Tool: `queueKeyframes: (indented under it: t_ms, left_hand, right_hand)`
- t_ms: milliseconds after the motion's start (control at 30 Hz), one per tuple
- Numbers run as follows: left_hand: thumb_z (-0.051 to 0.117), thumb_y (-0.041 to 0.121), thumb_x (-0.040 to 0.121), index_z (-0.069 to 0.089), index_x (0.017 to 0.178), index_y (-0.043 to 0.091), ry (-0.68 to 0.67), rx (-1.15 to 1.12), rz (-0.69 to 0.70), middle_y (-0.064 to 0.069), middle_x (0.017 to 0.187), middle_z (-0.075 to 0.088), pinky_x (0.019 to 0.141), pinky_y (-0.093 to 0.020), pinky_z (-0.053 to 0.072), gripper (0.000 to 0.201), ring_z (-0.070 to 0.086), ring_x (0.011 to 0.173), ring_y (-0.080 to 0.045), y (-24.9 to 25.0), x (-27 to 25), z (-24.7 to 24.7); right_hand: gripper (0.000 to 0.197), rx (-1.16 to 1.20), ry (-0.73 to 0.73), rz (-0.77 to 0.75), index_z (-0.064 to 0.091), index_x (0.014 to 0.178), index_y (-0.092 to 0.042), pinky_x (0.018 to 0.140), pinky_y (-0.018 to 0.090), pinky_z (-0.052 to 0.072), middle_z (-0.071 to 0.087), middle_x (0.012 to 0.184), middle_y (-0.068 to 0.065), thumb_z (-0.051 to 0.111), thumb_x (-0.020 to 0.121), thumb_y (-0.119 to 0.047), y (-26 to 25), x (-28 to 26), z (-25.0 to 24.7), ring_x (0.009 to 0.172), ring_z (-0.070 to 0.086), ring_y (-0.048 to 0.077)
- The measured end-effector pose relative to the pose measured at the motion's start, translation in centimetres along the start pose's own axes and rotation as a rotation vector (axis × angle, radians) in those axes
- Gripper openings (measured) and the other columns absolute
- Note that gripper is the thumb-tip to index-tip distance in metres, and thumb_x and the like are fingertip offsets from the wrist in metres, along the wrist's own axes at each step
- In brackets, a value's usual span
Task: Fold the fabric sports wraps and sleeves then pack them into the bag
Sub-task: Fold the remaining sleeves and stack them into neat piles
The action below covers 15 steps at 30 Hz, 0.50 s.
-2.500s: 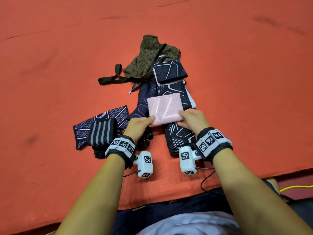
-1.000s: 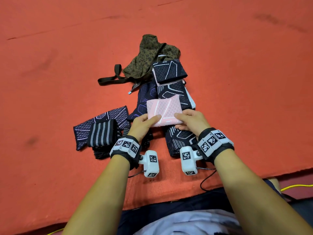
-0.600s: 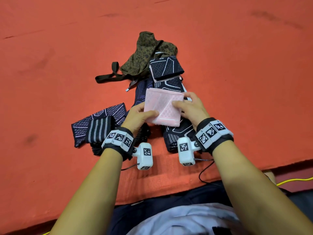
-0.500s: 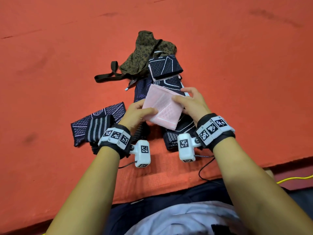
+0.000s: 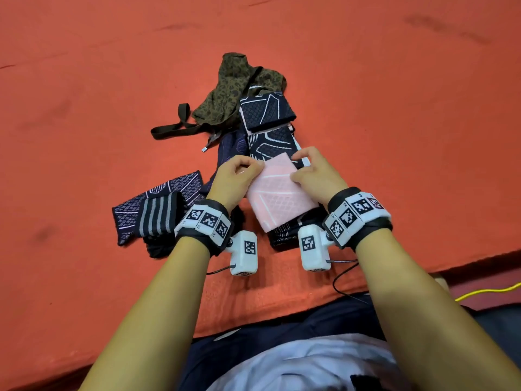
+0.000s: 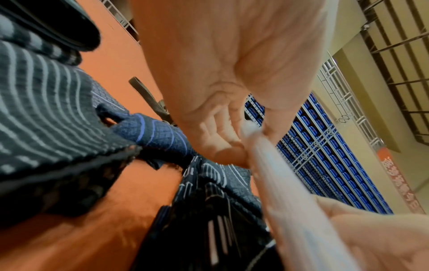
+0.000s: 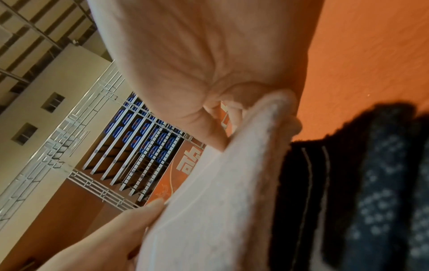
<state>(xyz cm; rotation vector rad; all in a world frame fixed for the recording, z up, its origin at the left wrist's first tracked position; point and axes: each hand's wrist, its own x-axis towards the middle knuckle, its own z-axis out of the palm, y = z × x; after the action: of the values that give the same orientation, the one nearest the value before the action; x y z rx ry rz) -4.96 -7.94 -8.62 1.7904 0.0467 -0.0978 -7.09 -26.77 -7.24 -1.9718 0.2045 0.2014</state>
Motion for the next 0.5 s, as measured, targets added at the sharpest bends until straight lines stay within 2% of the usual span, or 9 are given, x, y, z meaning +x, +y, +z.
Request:
queueKeyframes:
  t_ms: [67, 133, 167, 233, 267, 333, 400, 433, 500]
  left_hand:
    - [0.071, 0.018, 0.088, 0.059, 0.096, 0.021, -0.001, -0.052, -0.051, -0.004, 0.08, 0.061, 0.072, -0.04, 0.054, 0.016, 0.058, 0.071, -0.017, -0.1, -0.3, 0.1]
    - [0.069, 0.007, 0.089, 0.049, 0.1, 0.021, -0.047, -0.078, -0.059, -0.009, 0.079, 0.059, 0.077, -0.049, 0.056, 0.027, 0.06, 0.074, -0.023, -0.4, -0.6, 0.2]
    - [0.07, 0.008, 0.088, 0.046, 0.099, 0.022, -0.061, -0.062, -0.045, -0.012, 0.082, 0.058, 0.078, -0.052, 0.057, 0.03, 0.06, 0.077, -0.025, -0.7, -0.8, 0.3]
    - [0.075, 0.018, 0.08, 0.047, 0.094, 0.024, -0.044, 0.008, 0.0, -0.011, 0.088, 0.057, 0.076, -0.055, 0.058, 0.032, 0.058, 0.079, -0.023, -1.0, -1.2, 0.5]
    - [0.077, 0.023, 0.077, 0.051, 0.09, 0.023, -0.028, 0.064, 0.018, -0.007, 0.087, 0.059, 0.075, -0.053, 0.058, 0.03, 0.058, 0.075, -0.022, -1.1, -1.3, 0.6]
    - [0.079, 0.022, 0.077, 0.059, 0.079, 0.02, -0.025, 0.179, 0.044, 0.001, 0.078, 0.063, 0.072, -0.041, 0.056, 0.021, 0.059, 0.066, -0.018, -1.2, -1.3, 0.9]
    - [0.08, 0.018, 0.08, 0.066, 0.075, 0.015, -0.044, 0.286, 0.056, 0.003, 0.07, 0.065, 0.069, -0.03, 0.051, 0.016, 0.059, 0.063, -0.014, -1.4, -1.2, 0.9]
    - [0.081, 0.019, 0.08, 0.069, 0.077, 0.013, -0.043, 0.345, 0.065, 0.002, 0.072, 0.065, 0.069, -0.027, 0.049, 0.013, 0.058, 0.063, -0.012, -1.5, -1.1, 0.9]
    - [0.082, 0.022, 0.078, 0.074, 0.088, 0.016, -0.07, 0.479, 0.087, 0.0, 0.084, 0.059, 0.066, -0.016, 0.042, 0.014, 0.053, 0.067, -0.009, -1.2, -1.0, 0.9]
  right_hand:
    - [0.041, -0.012, 0.044, 0.023, 0.048, 0.114, -0.027, 0.056, 0.03, 0.033, 0.052, 0.078, 0.001, 0.042, 0.084, 0.0, 0.5, 0.0, -0.5, 0.067, 0.048, 0.018]
    - [0.045, -0.029, 0.049, 0.048, 0.051, 0.111, -0.025, 0.053, 0.03, 0.03, 0.05, 0.081, 0.001, 0.035, 0.081, 0.004, 0.9, 0.0, -0.7, 0.066, 0.045, 0.019]
    - [0.043, -0.051, 0.048, 0.058, 0.055, 0.108, -0.023, 0.052, 0.028, 0.029, 0.052, 0.085, 0.0, 0.034, 0.081, 0.004, 1.1, 0.0, -0.7, 0.066, 0.045, 0.018]
    - [0.036, -0.121, 0.028, 0.068, 0.062, 0.1, -0.019, 0.055, 0.025, 0.033, 0.054, 0.09, -0.006, 0.04, 0.084, 0.005, 1.6, 0.2, -0.6, 0.076, 0.051, 0.017]
    - [0.032, -0.164, 0.017, 0.074, 0.064, 0.097, -0.019, 0.06, 0.024, 0.036, 0.054, 0.089, -0.008, 0.044, 0.085, 0.004, 1.8, 0.2, -0.4, 0.084, 0.054, 0.018]
    - [0.025, -0.247, 0.017, 0.099, 0.065, 0.095, -0.021, 0.072, 0.024, 0.038, 0.057, 0.091, -0.007, 0.054, 0.084, -0.001, 2.0, 0.4, 0.0, 0.095, 0.056, 0.022]
    - [0.021, -0.341, 0.031, 0.135, 0.066, 0.097, -0.022, 0.082, 0.026, 0.041, 0.06, 0.109, 0.002, 0.06, 0.082, -0.008, 2.0, 0.6, 0.5, 0.107, 0.054, 0.027]
    - [0.021, -0.418, 0.05, 0.141, 0.067, 0.1, -0.021, 0.089, 0.029, 0.043, 0.056, 0.12, 0.007, 0.062, 0.081, -0.012, 1.9, 0.6, 0.6, 0.114, 0.05, 0.03]
    - [0.026, -0.535, 0.12, 0.088, 0.069, 0.107, -0.016, 0.101, 0.037, 0.042, 0.046, 0.127, 0.013, 0.062, 0.082, -0.013, 1.3, 0.3, 0.7, 0.122, 0.042, 0.035]
